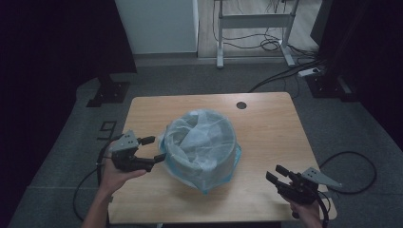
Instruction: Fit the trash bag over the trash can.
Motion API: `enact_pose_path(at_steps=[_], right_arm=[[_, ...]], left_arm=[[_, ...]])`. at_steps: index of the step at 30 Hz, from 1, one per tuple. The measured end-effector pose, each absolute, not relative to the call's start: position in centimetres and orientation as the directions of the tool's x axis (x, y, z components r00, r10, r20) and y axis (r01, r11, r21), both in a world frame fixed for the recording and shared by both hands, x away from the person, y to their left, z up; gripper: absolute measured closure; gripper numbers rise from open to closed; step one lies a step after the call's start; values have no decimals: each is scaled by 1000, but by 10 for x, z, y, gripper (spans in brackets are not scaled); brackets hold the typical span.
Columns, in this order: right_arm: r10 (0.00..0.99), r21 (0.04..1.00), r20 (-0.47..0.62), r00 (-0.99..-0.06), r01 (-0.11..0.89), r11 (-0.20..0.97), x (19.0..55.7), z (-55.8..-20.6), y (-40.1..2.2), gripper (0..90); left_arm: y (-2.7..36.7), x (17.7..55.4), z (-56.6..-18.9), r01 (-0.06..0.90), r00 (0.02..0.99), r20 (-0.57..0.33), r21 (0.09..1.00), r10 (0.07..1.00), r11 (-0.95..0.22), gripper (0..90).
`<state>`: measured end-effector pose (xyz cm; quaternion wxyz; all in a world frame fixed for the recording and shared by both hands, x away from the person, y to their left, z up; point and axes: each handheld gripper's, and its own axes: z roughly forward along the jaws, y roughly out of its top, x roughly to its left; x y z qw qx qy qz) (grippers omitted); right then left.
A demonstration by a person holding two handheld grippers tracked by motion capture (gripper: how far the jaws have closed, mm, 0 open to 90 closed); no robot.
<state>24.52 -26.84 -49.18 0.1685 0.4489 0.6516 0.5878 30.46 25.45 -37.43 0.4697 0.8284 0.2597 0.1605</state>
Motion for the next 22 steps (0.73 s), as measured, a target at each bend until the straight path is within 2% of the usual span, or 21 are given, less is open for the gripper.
enact_pose_path(at_steps=[11,22], right_arm=[[790,914,312,-528,394,-97,248,-494,-270,408],[789,913,310,-531,397,-91,251,-495,-267,403]], left_arm=[[278,295,-406,344,783,-39,859,621,-379,247],[285,296,-411,360,774,-54,857,631,-369,248]])
